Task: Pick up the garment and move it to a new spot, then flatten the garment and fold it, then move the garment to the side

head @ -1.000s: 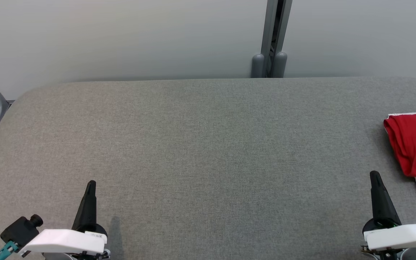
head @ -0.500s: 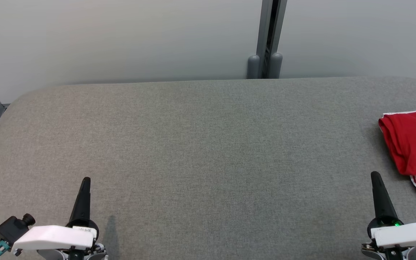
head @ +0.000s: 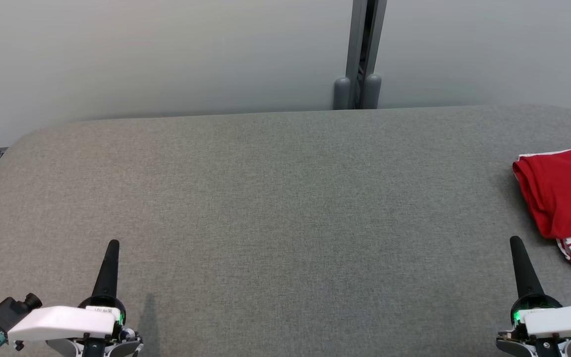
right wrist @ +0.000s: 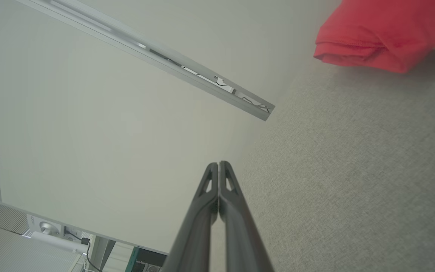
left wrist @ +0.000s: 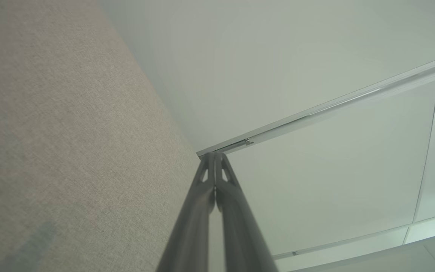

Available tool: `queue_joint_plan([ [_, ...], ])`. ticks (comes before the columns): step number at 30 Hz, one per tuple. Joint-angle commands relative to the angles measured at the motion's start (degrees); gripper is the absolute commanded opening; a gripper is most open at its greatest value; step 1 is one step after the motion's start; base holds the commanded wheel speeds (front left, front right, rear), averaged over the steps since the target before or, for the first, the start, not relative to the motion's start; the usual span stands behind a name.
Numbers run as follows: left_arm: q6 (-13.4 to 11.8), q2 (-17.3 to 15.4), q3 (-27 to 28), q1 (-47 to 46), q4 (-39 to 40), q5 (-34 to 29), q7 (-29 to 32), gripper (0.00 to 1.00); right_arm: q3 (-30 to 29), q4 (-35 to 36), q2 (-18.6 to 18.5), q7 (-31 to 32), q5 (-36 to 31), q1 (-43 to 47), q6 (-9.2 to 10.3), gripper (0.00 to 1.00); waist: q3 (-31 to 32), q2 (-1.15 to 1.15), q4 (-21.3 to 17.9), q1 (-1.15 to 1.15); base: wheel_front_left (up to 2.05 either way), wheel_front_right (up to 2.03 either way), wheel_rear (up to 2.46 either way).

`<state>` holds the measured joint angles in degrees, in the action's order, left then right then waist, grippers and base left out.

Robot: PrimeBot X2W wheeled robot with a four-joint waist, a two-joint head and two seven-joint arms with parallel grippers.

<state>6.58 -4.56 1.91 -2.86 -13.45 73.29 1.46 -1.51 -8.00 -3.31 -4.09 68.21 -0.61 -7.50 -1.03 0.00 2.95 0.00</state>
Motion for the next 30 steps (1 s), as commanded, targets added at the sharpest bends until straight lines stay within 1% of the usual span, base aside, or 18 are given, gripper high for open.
queue_joint_plan([
  [1,0.5,-0.5,0.5,-1.7,0.3,1.6,0.4,0.0,-0.3,0.2,-0.5,0.4,1.9,-0.8,0.01,0.0,0.0,0.0,-0.1,0.0,0.0,0.0,0.0],
  [13,0.6,-0.7,1.5,-2.2,0.0,7.8,2.5,0.0,-0.4,-0.1,-0.7,1.7,9.3,-0.9,0.01,0.0,0.3,0.0,-0.8,0.0,0.0,0.0,0.0],
  [30,0.8,-0.9,2.6,-2.9,-0.3,14.5,4.7,0.0,-0.5,-0.6,-0.9,3.0,17.3,-1.0,0.01,0.0,0.6,0.0,-1.7,0.0,0.0,0.0,0.0],
])
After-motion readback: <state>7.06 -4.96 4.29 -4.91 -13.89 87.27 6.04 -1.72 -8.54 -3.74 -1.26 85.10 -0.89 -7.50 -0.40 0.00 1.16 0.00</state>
